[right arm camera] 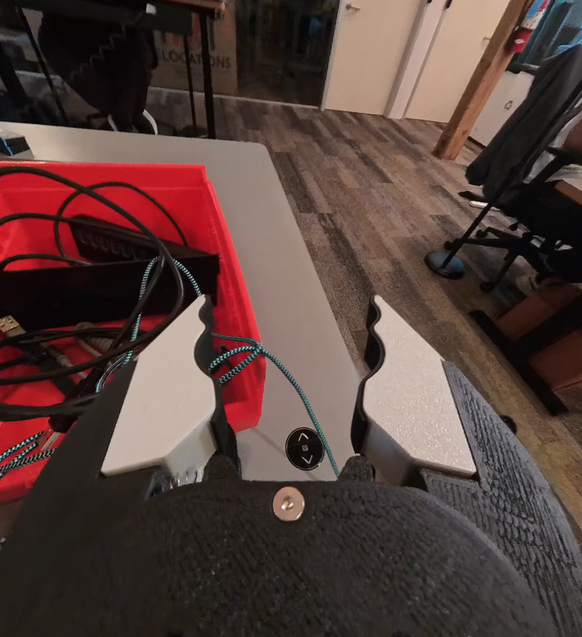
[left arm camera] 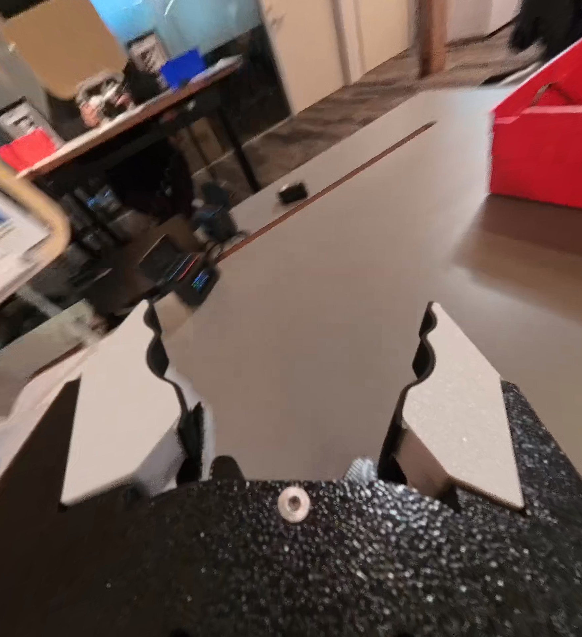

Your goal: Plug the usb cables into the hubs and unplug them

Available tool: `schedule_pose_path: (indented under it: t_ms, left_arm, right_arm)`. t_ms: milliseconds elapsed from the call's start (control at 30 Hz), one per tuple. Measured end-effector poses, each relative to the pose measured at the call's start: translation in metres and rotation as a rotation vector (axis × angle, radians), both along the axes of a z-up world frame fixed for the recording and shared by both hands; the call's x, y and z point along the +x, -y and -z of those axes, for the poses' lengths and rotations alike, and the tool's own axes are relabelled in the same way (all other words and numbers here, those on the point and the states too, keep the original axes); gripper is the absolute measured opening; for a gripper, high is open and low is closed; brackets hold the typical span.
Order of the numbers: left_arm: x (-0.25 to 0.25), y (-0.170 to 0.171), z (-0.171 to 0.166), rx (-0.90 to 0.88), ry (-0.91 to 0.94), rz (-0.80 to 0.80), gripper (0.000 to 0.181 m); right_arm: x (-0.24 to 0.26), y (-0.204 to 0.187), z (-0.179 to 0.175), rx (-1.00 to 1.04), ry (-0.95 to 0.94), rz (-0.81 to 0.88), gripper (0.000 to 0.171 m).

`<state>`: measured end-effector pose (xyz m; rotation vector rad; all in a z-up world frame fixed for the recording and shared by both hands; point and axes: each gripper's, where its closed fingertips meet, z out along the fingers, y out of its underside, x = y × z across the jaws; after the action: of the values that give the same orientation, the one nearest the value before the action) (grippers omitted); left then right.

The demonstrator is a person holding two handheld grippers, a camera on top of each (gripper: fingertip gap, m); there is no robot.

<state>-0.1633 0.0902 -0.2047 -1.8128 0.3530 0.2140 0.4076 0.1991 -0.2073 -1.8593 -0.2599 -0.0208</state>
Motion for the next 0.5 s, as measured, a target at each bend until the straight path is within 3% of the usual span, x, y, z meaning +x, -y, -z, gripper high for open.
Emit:
schedule_pose_path:
  t_ms: [100, 200, 300, 367, 500]
  left_arm:
    - [-0.057, 0.047, 0.009, -0.179, -0.032, -0.236, 0.146]
    - [-0.100, 0.095, 0.043, -0.397, 0.038, -0.394, 0.141]
    - [-0.127, 0.138, 0.072, -0.531, 0.047, -0.500, 0.116]
    - [-0.131, 0.162, 0.083, -0.605, 0.052, -0.520, 0.096]
    - [-0.114, 0.176, 0.103, -0.685, 0.151, -0.421, 0.082]
  right_arm:
    - [-0.003, -0.004, 0.019, -0.076, 0.001, -0.025, 0.088]
    - [-0.009, -0.008, 0.037, -0.139, -0.008, -0.060, 0.080]
    - [-0.015, -0.013, 0.044, -0.148, -0.061, -0.082, 0.070]
    - [-0.019, -0.014, 0.046, -0.162, -0.119, -0.097, 0.061]
    - [-0.022, -0.013, 0.043, -0.174, -0.160, -0.104, 0.057]
